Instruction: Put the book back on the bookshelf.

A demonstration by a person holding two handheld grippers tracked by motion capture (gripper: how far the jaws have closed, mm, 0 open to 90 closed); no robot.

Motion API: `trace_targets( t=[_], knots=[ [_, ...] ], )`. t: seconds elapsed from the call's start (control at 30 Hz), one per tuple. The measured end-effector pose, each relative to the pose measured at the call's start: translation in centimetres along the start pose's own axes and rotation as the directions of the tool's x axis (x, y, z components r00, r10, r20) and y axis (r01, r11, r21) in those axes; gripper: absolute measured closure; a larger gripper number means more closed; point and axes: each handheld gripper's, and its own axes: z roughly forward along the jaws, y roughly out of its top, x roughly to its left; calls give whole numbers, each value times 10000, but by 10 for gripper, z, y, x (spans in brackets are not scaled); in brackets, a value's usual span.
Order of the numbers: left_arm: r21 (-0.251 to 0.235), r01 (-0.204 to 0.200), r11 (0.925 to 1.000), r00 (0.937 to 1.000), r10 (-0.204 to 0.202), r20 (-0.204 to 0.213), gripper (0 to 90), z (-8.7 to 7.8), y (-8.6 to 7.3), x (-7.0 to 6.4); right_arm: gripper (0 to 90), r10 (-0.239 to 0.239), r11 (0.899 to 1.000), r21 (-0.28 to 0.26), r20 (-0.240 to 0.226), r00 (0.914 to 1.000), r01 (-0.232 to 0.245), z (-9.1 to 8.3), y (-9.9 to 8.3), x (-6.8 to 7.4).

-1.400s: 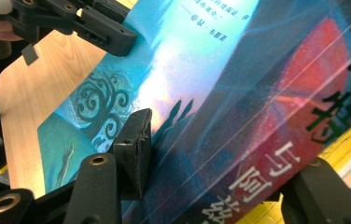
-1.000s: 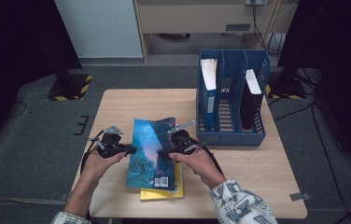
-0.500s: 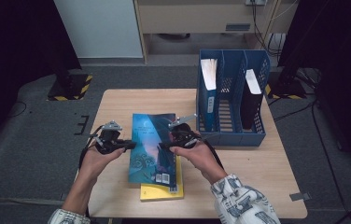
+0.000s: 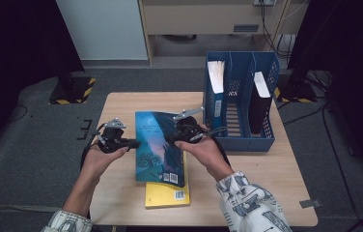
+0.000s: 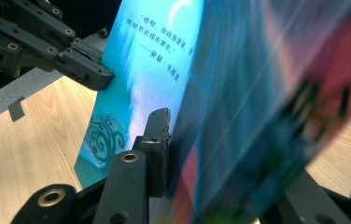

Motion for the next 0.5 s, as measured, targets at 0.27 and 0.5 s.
trace_targets(
  t=[0.27, 0.5],
  knots=[
    [-77, -234, 9997, 9991, 231, -364, 830, -6, 16, 3, 696, -189, 9991, -382, 169, 9997, 196, -5, 11, -3],
    [-206, -298, 9993, 9969, 283, -728, 832, -2, 31, 11, 722, -483, 9955, -789, 589, 9971, 529, -6, 25, -7]
  ],
)
